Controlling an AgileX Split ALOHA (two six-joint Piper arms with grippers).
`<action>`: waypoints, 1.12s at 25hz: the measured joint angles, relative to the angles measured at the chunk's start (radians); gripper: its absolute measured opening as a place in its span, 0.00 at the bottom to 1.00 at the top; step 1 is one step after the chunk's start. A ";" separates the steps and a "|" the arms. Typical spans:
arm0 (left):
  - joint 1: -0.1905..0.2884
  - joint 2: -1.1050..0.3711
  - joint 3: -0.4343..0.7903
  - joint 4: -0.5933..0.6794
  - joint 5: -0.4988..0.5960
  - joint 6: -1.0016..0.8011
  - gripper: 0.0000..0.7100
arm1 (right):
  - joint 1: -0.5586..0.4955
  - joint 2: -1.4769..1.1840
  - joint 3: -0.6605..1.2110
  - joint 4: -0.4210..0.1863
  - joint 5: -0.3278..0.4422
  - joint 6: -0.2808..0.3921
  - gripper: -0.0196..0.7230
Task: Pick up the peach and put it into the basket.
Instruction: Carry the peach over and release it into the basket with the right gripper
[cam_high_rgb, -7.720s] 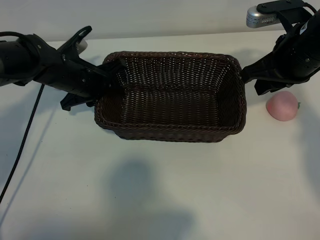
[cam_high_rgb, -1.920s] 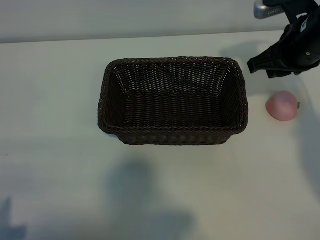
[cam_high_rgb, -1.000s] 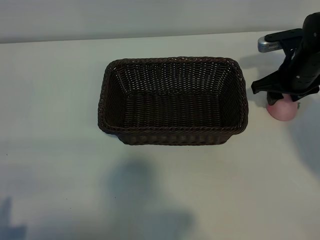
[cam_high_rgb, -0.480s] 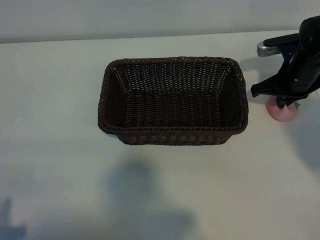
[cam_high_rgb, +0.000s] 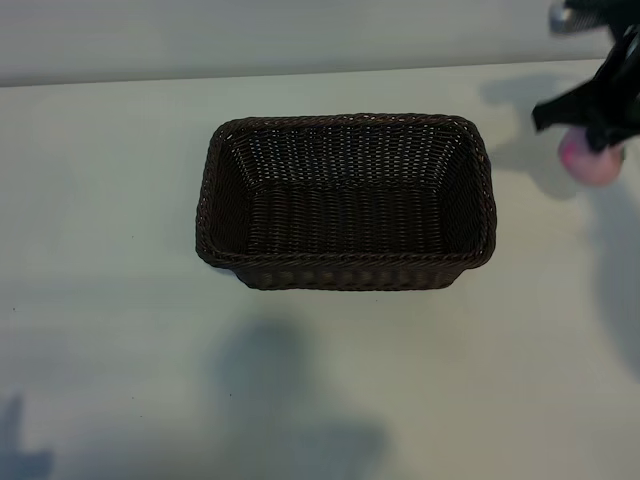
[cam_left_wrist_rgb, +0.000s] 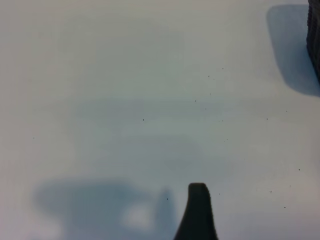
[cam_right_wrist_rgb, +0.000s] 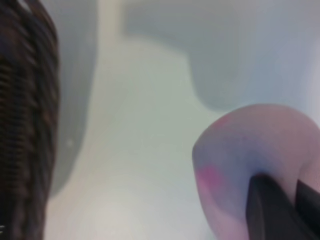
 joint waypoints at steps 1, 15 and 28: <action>0.000 0.000 0.000 0.000 0.000 0.000 0.84 | 0.000 -0.021 -0.015 0.000 0.016 -0.001 0.08; 0.000 0.000 0.000 0.000 0.000 0.000 0.84 | 0.103 -0.060 -0.109 0.107 0.110 -0.033 0.08; 0.000 0.000 0.000 0.000 0.000 0.000 0.84 | 0.333 0.009 -0.157 0.124 0.066 -0.015 0.08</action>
